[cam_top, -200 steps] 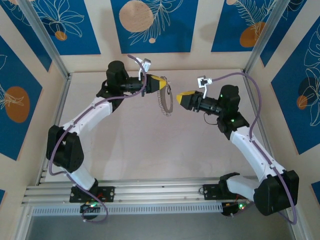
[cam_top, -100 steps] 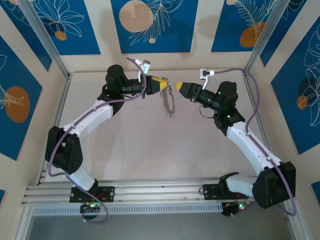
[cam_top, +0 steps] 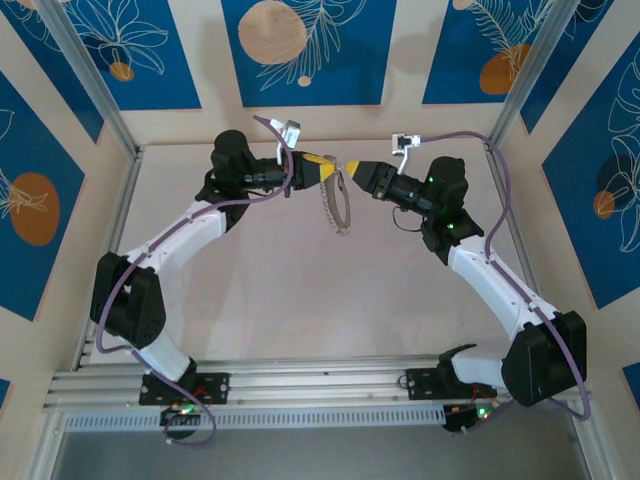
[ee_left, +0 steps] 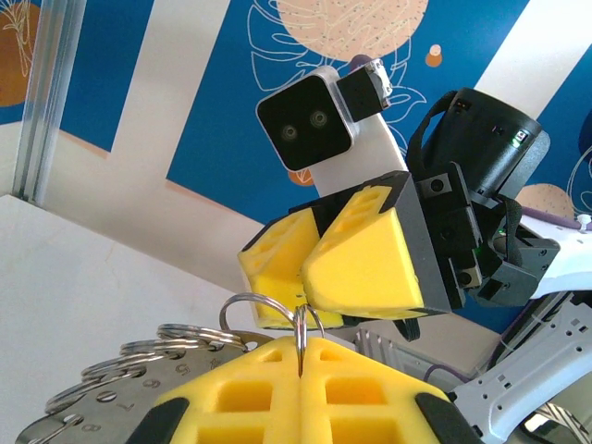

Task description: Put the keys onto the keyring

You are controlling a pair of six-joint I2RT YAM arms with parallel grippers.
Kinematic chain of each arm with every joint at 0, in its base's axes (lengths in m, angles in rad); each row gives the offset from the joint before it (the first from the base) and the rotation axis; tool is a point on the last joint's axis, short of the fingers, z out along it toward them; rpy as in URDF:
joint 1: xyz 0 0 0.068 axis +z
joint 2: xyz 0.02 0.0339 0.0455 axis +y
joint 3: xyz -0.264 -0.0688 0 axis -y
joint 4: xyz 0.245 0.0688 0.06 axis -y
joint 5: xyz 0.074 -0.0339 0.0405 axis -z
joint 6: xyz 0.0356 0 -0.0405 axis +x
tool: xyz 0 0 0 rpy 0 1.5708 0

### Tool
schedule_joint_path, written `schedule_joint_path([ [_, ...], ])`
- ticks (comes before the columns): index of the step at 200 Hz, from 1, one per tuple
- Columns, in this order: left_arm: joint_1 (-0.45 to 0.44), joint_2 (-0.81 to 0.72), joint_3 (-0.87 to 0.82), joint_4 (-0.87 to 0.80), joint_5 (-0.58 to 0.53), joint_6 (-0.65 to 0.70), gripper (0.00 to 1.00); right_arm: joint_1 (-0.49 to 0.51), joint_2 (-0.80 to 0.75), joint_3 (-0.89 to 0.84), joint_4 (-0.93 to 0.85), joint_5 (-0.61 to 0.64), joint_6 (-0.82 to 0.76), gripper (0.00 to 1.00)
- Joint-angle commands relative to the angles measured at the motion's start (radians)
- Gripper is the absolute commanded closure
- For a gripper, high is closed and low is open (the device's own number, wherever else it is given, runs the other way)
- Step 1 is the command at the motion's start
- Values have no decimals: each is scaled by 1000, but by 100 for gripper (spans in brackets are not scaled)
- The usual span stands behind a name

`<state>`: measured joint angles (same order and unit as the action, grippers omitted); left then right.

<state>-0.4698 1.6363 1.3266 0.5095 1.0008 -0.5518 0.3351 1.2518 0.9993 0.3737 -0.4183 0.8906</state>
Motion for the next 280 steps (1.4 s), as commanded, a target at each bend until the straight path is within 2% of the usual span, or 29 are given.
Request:
schedule_joint_path([
  [1, -10, -35, 5, 50, 6, -3, 100, 12, 13, 43, 1, -15, -2, 73],
  [36, -10, -37, 6, 49, 5, -3, 100, 16, 26, 54, -8, -38, -5, 80],
  [78, -11, -37, 8, 47, 1, -2, 100, 16, 22, 52, -25, -56, -11, 100],
  [172, -10, -52, -4, 76, -18, -15, 100, 18, 21, -6, -22, -40, -3, 100],
  [280, -15, -57, -35, 92, -22, -26, 100, 86, 72, 26, -15, -43, -7, 100],
])
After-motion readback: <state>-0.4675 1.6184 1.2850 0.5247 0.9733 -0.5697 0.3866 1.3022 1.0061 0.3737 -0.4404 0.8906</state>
